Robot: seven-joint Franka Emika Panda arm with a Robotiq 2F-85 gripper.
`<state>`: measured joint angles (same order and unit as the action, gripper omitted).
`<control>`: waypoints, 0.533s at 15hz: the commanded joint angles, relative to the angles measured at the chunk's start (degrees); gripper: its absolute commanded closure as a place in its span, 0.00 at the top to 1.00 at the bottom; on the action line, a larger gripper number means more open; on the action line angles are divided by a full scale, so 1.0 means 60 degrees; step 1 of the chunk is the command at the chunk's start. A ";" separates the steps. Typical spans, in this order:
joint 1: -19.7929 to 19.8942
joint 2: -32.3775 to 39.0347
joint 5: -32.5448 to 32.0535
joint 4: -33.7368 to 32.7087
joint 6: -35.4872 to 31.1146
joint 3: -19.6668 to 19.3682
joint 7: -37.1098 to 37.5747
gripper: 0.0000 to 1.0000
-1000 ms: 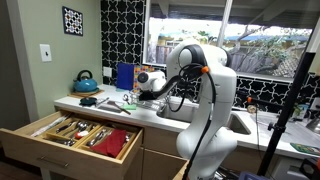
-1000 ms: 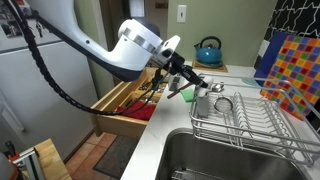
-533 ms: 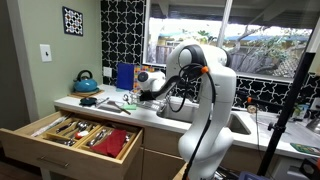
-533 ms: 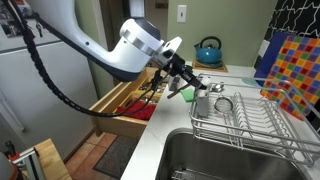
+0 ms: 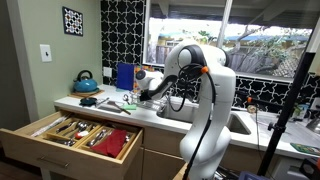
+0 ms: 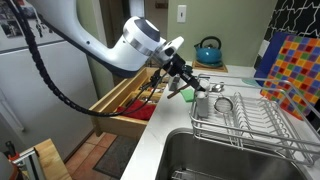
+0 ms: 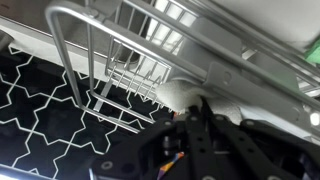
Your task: Pick up the white sponge and put it in the right utensil drying holder in the dishes drying rack
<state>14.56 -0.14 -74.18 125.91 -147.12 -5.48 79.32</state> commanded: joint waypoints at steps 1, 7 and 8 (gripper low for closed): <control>-0.0299 0.0272 0.0826 0.0214 0.0335 -0.0332 -0.0714 0.04; -0.0361 0.0599 0.1903 -0.0015 0.0417 -0.0479 -0.1557 0.04; -0.0354 0.0645 0.2138 -0.0079 0.0371 -0.0504 -0.1671 0.04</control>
<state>13.15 1.18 -66.91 124.98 -145.76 -6.94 72.18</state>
